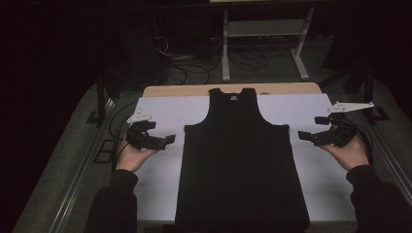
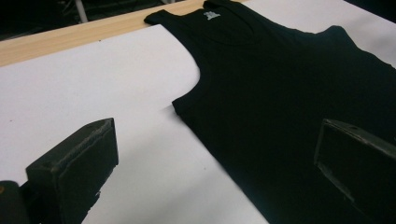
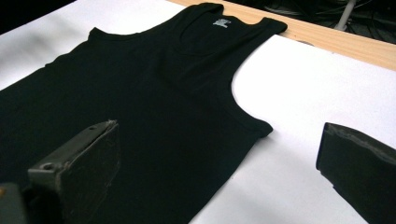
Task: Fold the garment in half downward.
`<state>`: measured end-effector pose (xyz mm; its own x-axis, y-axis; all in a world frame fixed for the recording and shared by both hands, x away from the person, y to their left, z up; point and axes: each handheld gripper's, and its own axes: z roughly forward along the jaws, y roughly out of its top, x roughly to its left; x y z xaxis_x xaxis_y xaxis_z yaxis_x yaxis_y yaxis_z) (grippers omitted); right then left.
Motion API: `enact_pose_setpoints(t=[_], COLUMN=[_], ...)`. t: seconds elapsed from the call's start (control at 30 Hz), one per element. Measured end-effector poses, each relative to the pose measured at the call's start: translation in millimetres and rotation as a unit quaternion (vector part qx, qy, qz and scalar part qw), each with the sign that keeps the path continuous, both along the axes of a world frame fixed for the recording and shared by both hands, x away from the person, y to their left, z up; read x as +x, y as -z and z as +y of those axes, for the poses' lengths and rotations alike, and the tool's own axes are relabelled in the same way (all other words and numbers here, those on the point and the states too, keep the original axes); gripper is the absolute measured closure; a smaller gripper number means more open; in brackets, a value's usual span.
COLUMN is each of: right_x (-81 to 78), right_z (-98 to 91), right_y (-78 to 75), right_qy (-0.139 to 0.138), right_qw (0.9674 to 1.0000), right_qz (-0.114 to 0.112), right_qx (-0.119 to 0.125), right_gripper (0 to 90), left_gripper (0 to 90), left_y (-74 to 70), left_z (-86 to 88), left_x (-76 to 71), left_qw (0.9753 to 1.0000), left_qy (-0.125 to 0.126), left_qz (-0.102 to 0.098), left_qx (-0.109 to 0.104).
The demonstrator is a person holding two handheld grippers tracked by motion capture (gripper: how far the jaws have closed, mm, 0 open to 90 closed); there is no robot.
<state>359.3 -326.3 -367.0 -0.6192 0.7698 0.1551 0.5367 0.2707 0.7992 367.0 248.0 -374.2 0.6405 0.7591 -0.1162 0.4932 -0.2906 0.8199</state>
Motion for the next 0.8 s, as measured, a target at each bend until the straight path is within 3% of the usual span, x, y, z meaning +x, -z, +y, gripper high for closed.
enact_pose_setpoints(t=[0.17,0.8], right_x=[6.3,34.6], right_z=[-0.4,0.3], right_y=[0.7,12.2], right_qy=[0.000,0.001], right_qw=[1.0000,0.9994], right_qz=[0.004,0.034], right_qx=[-0.001,0.000], right_gripper=[0.0,1.9], left_gripper=[0.0,0.0], left_y=[1.1,10.0], left_z=[-1.5,-6.1], left_x=[8.3,39.3], left_qw=[0.9999,0.9992], left_qy=[0.004,0.001], left_qz=[0.010,0.037], left_qx=[-0.010,-0.015])
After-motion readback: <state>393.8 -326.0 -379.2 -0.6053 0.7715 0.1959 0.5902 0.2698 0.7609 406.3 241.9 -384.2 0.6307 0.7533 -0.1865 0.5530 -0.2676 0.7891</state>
